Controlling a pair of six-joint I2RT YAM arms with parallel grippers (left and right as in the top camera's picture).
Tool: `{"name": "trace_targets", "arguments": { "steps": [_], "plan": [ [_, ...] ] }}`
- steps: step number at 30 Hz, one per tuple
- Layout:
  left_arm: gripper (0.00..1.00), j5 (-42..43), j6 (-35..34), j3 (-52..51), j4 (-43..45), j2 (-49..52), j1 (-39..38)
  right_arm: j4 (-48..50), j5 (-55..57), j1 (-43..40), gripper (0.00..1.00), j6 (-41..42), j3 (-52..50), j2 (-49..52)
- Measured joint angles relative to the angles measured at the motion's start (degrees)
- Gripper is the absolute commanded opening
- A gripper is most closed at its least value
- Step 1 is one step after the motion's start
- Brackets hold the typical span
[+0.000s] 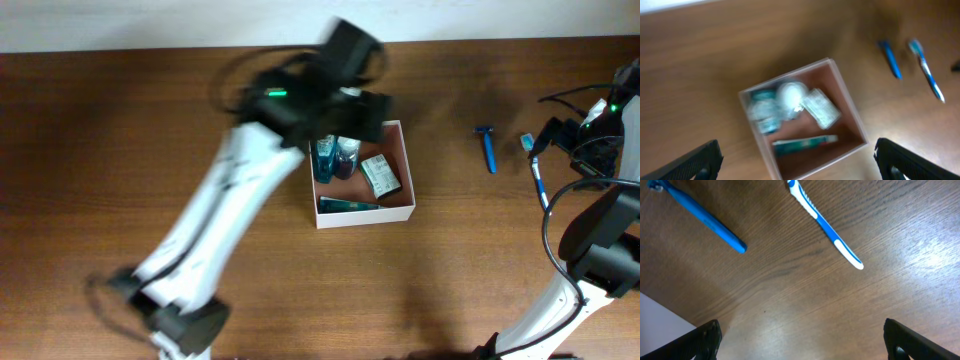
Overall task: Pack container
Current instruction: 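Withdraw the left gripper to the left and hover the right gripper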
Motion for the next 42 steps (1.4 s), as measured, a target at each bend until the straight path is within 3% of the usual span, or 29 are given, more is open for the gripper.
{"name": "trace_targets", "arguments": {
  "steps": [5, 13, 24, 29, 42],
  "plan": [
    [0.99, -4.8, -2.3, 1.1, -9.1, -9.6, 8.8, 0.0, 0.0, 0.0, 0.98, 0.0, 0.0, 0.0],
    [0.99, -7.2, -5.6, -0.3, -17.0, -11.5, 20.3, 0.0, 0.0, 0.0, 0.99, 0.0, 0.0, 0.0],
    [0.99, -7.2, -9.2, -15.1, -13.6, -10.9, 29.2, 0.3, 0.0, 0.0, 0.98, 0.1, 0.0, 0.0],
    [0.99, -7.4, -9.7, -22.5, -9.3, -10.8, 29.5, 2.7, 0.0, 0.0, 0.99, 0.2, 0.0, 0.0],
    [0.99, -7.4, -10.0, -30.1, -6.2, -10.8, 29.5, -6.9, -10.2, 0.0, 0.98, -1.4, 0.0, -0.2]
  ]
}}
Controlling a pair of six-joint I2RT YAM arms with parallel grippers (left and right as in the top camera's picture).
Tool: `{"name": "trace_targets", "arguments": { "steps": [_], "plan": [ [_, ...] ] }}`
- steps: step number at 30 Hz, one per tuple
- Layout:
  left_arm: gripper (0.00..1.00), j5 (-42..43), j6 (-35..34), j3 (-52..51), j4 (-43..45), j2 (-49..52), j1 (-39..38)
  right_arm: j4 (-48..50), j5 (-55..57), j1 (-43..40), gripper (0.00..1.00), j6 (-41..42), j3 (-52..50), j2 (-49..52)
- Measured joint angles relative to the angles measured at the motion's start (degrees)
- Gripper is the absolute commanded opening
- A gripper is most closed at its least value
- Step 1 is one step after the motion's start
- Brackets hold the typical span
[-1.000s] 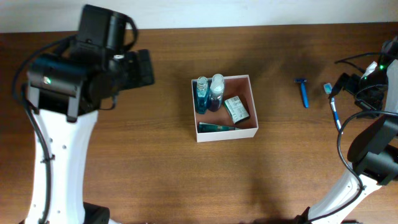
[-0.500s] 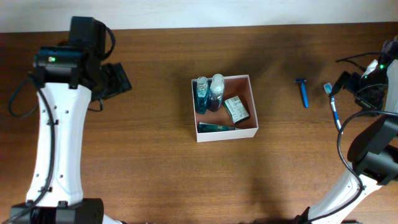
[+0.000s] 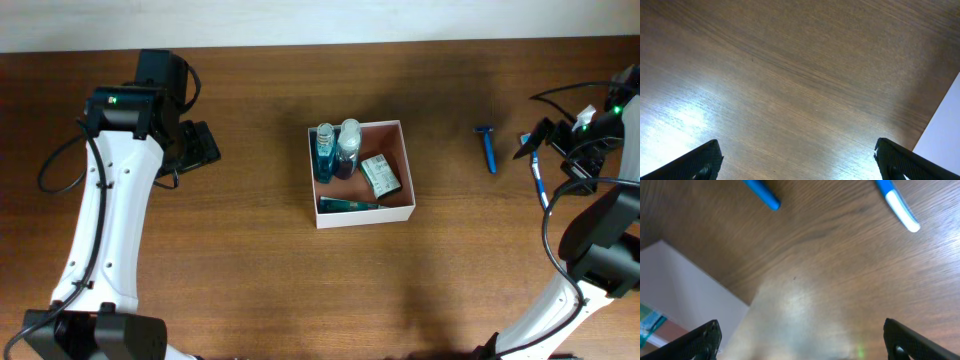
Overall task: Pack container
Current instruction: 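Withdraw the left gripper to the left and hover the right gripper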
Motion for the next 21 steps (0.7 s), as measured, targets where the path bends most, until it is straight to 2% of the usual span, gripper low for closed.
{"name": "trace_targets", "arguments": {
  "steps": [6, 12, 16, 21],
  "plan": [
    [0.99, 0.0, 0.0, 0.0, 0.0, 0.0, 0.0, -2.3, -1.3, 0.0, 0.99, -3.8, -0.3, -5.8],
    [0.99, 0.0, 0.0, 0.0, 0.0, 0.0, 0.0, -3.0, -1.7, 0.0, 0.99, -6.1, -0.3, -21.7],
    [0.99, 0.0, 0.0, 0.0, 0.0, 0.0, 0.0, 0.0, -1.9, 0.0, 0.98, -6.5, -0.1, -32.1],
    [0.99, 0.0, 0.0, 0.0, 0.0, 0.0, 0.0, 2.9, -1.9, 0.3, 0.98, -8.0, 0.2, -34.7]
  ]
}}
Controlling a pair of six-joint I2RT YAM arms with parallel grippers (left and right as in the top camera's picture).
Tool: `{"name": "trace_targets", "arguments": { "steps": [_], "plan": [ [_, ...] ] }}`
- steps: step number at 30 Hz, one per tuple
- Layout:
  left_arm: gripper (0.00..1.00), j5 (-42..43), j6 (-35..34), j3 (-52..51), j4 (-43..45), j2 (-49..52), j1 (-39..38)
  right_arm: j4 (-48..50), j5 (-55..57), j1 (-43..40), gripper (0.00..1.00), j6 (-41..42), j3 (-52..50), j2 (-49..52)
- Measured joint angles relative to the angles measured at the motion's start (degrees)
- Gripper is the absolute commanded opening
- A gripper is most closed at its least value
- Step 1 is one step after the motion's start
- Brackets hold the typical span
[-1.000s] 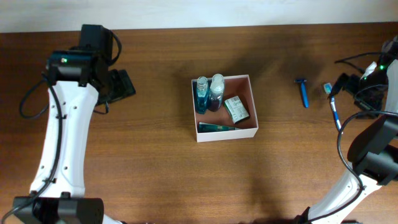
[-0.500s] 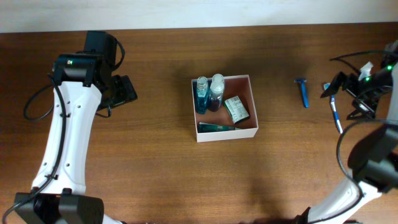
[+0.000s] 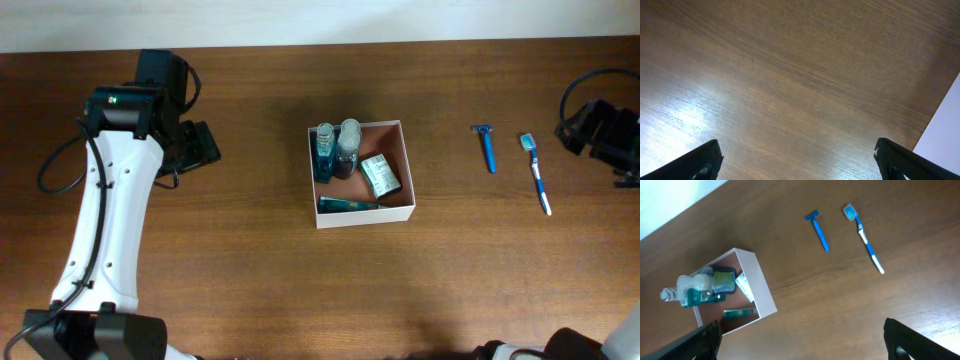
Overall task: Pack container
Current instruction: 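Withdraw the left gripper to the left and hover the right gripper, then move the right gripper over the blue razor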
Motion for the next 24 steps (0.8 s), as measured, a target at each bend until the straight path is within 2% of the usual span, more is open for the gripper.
{"name": "trace_targets", "arguments": {
  "steps": [5, 16, 24],
  "plan": [
    [0.99, 0.0, 0.0, 0.0, 0.0, 0.0, 0.0, 1.7, 0.9, 3.1, 0.98, -2.5, 0.0, 5.9],
    [0.99, 0.0, 0.0, 0.0, 0.0, 0.0, 0.0, 11.3, 16.7, 15.3, 0.98, -4.7, -0.2, 20.4],
    [0.99, 0.0, 0.0, 0.0, 0.0, 0.0, 0.0, 14.5, 28.2, 16.9, 0.98, -6.9, -0.2, 27.7]
  ]
}}
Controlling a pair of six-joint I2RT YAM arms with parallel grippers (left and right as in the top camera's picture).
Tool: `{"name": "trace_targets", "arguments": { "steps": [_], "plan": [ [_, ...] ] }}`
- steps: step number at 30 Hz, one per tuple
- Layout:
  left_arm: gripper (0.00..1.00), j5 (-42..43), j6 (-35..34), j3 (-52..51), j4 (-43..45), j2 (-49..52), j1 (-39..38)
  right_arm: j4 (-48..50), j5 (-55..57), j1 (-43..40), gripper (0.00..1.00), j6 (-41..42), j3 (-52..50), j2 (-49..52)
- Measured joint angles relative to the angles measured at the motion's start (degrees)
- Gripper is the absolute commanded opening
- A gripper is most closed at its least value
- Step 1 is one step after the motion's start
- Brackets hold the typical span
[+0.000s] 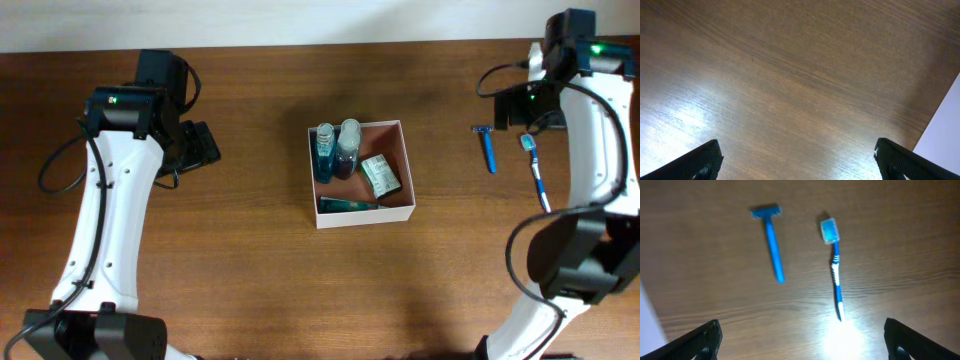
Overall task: Pack container
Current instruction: 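Move the right gripper over the blue razor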
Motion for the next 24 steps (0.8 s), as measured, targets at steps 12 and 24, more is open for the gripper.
{"name": "trace_targets", "arguments": {
  "steps": [12, 24],
  "plan": [
    [0.99, 0.0, 0.0, 0.0, 0.0, 0.0, 0.0, -0.9, -4.1, -0.1, 0.98, -7.2, 0.0, 10.4],
    [0.99, 0.0, 0.0, 0.0, 0.0, 0.0, 0.0, 0.2, -11.2, -0.1, 0.98, -12.5, 0.0, 10.9]
  ]
}}
